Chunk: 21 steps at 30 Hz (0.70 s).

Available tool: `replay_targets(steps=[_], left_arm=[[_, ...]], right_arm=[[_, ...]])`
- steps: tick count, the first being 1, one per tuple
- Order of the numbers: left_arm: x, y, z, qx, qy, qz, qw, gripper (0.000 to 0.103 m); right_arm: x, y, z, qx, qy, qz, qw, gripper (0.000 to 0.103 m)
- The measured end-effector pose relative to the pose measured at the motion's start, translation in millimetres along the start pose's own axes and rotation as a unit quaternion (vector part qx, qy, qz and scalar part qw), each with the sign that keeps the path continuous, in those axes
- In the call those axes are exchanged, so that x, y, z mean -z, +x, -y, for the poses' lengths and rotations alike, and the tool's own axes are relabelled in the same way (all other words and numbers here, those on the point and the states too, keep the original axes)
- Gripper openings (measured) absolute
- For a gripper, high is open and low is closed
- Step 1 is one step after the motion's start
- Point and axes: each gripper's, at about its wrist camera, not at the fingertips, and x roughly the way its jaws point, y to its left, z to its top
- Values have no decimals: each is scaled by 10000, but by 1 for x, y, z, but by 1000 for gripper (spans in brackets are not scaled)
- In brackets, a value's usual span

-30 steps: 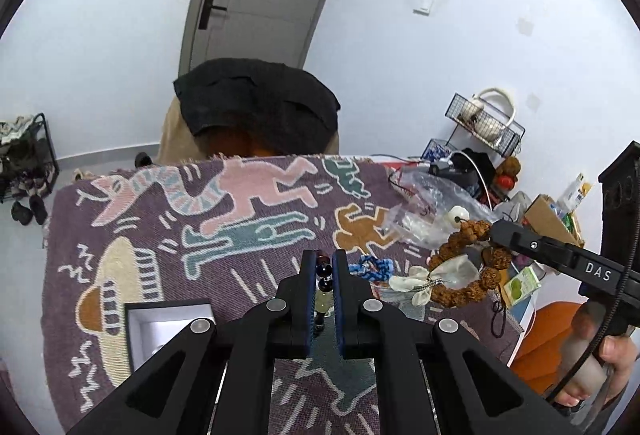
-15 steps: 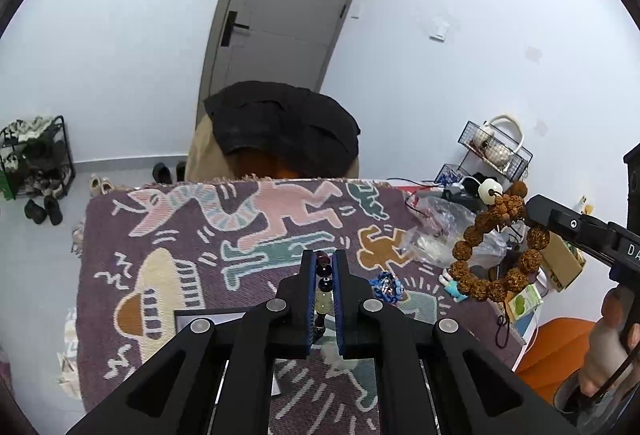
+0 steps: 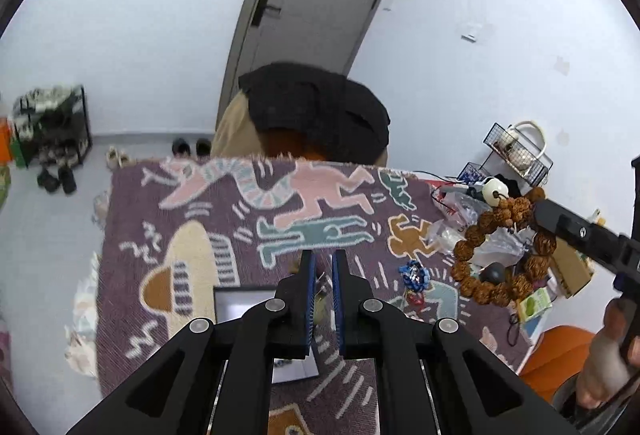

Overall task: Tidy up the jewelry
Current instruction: 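Carry the dark strand into the box and open the left tool while the right tool lifts the brown bracelet, then lower the brown bead bracelet into the black box and open the right tool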

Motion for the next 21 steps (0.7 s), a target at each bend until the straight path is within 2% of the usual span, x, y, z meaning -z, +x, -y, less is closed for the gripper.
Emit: replay_targets(steps=[1,2,3,5,7,21], left_arm=[[1,3,-4,42,-59,-58,10000,12],[3,6,-8,50,-132,-131,9998,23],[4,9,-13,20,-199,-185,9996,42],[7,9,-20,-23,-255,-119,9996,65],[10,5,-28,-128,-255,12,9996,68],[28,-12,-99,-718,-601,50,9956,68]], right_arm=[[1,5,-2,-22,-11,-45,10000,20],[3,10,-5,-34,-26,-85,10000,20],[4,13,-7,-40,-33,-109,9999,20],[7,24,-10,-53,-40,-200,9998,20],[10,32,-13,-66,-41,-275,9996,20],[47,128,-45,-466,-9,-1104,9928,20]])
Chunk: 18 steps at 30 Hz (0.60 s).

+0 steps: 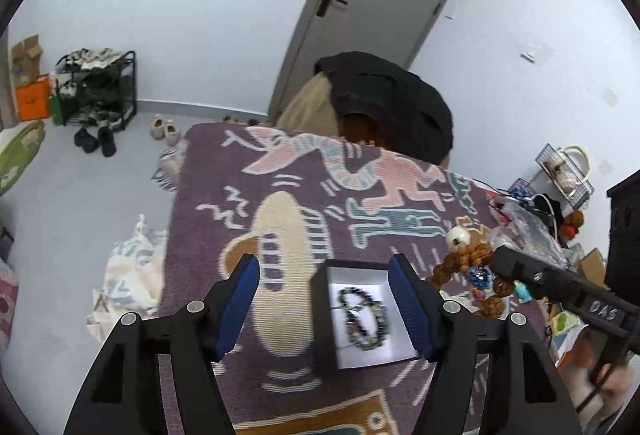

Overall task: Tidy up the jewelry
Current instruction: 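Lower the brown bead bracelet into the black box and open the right tool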

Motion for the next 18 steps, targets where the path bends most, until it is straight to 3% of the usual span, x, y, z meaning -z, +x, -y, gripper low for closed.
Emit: replay_targets(steps=[9,14,16,18], left_arm=[[2,-1,-33,-219,-205,-26,9995,68],[2,2,-29,-225,-175,-76,9996,68],[2,4,-22,-179,-113,-101,9997,68],[1,8,-12,-127,-56,-140,9998,68]], right_arm=[[16,60,-8,-629,191,-528,9964,20],[23,77,2,-175,254,-833,9960,22],[26,75,15,16,370,-862,9956,41],[29,61,25,61,404,-656,9970,48]])
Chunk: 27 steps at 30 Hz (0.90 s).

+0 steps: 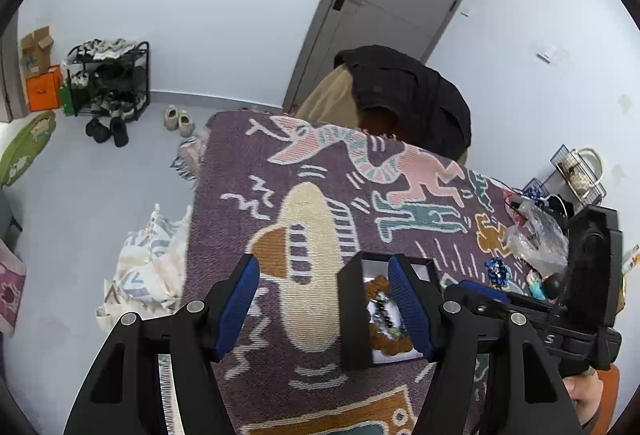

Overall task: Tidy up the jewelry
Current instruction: 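Lower the brown bead bracelet into the black box and open the right tool, then grasp the white mesh scrunchie with the left tool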

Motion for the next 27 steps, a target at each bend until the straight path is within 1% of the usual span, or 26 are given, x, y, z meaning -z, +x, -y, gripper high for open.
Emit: replay_targets(steps=[2,5,6,7,8,9,18,27], left_arm=[[0,3,8,49,40,-37,10000,71],[0,7,27,112,152,-71,9998,78],[1,8,36,139,232,-69,9996,81],[2,9,43,159,297,-65,9994,82],[3,9,49,184,346,-60,9992,83],[4,11,58,231,411,-69,9989,83],[17,36,118,540,811,-300,9948,83],[34,53,179,815,1259,-516,9873,83]], right_arm=[[2,-14,7,13,0,129,9999,49],[5,-35,19,57,59,290,9995,49],[6,-39,23,84,76,335,9994,52],[8,-48,30,147,122,410,9990,58],[10,-53,34,181,161,452,9987,61],[13,-62,44,228,250,549,9979,64],[34,-104,109,479,919,919,9904,64],[60,-137,158,678,1359,1116,9821,64]])
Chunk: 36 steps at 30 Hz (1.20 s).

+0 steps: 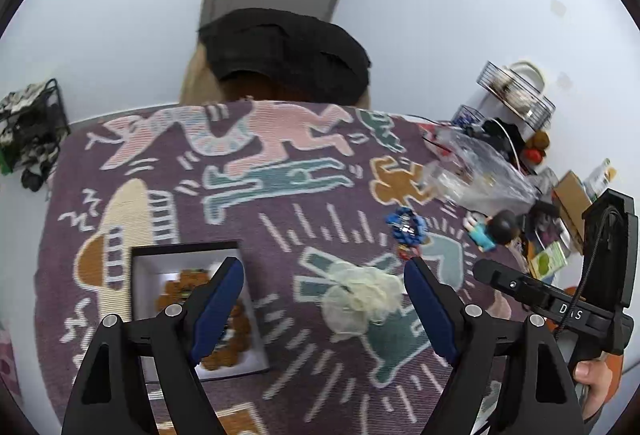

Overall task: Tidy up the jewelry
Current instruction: 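Grasp the white mesh scrunchie with the left tool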

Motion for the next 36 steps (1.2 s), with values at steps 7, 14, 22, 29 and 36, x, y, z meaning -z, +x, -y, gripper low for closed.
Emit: replay_targets(steps=[7,14,22,29,36], left_arm=[[5,22,27,103,136,-262,9995,83],[10,50,42,61,177,-557,9983,83],[18,95,51,-108,235,-995,9947,74],[21,126,58,-143,226,-1282,9914,60],[24,144,56,-193,295,-1379,9898,2]], right_arm=[[6,-15,33,160,180,157,9996,76],[11,-22,62,280,345,203,9988,77],[19,-16,92,313,603,128,9976,77],[20,-9,105,510,657,128,9965,77],[8,14,107,597,664,-79,9960,77]])
